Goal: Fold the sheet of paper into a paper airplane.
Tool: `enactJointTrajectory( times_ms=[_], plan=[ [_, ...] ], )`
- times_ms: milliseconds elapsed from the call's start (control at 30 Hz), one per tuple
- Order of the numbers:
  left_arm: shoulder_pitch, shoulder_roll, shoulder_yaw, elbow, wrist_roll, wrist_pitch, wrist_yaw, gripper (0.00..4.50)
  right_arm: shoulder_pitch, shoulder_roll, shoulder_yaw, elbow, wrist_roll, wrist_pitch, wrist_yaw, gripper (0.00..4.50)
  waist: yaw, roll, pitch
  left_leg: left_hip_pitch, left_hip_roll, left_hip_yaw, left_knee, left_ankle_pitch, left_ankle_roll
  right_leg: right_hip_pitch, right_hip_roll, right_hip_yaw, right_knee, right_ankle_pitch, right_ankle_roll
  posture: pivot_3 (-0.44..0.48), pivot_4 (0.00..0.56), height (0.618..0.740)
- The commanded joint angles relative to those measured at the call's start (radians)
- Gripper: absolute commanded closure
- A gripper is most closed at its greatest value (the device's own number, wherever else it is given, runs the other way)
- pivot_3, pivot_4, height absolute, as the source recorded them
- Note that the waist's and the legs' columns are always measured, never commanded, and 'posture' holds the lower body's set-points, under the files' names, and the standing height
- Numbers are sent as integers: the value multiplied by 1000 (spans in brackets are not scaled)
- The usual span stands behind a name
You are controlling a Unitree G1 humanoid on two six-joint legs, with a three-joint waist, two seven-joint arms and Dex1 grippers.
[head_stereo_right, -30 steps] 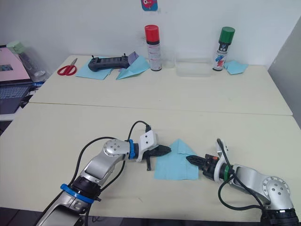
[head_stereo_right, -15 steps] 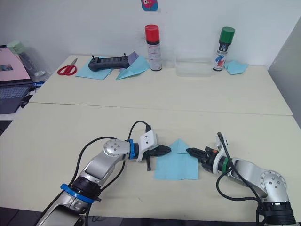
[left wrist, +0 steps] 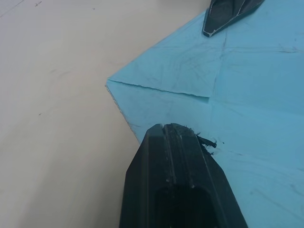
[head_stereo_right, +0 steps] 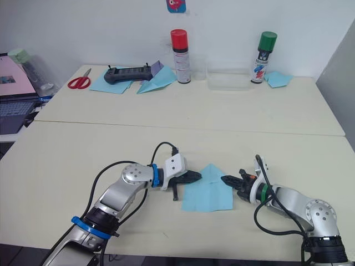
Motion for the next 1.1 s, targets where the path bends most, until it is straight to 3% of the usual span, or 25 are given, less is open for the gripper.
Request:
enactJointTrajectory(
  times_ms=[33, 600, 700, 833, 1100],
  plan=[
    [8, 8, -16, 47, 41, 21, 15, 4500, -46, -12, 20, -33, 6, 2, 27, 4481, 0, 0, 0, 0, 0, 0, 0, 0, 0, 0, 0, 0, 0, 0, 0, 0, 150, 740],
    [3, 9, -10, 51, 39, 23, 17, 4500, -151, 85, 118, 14, -182, 19, 142, 4481, -1, 0, 0, 0, 0, 0, 0, 0, 0, 0, 0, 0, 0, 0, 0, 0, 150, 740],
    [4, 12, -8, 51, 40, 23, 18, 4500, -156, 100, 115, 21, -204, 28, 167, 3885, 0, 0, 0, 0, 0, 0, 0, 0, 0, 0, 0, 0, 0, 0, 0, 0, 150, 740],
    [3, 13, -7, 54, 40, 23, 19, 4500, -162, 116, 107, 30, -221, 37, 182, 2488, -1, 0, 0, 0, 0, 0, 0, 0, 0, 0, 0, 0, 0, 0, 0, 0, 150, 740],
    [2, 16, -5, 59, 42, 20, 19, 4500, -175, 147, 89, 31, -159, 41, 181, 2488, -1, 0, 0, 0, 0, 0, 0, 0, 0, 0, 0, -1, 1, 0, 0, 0, 150, 740]
  ],
)
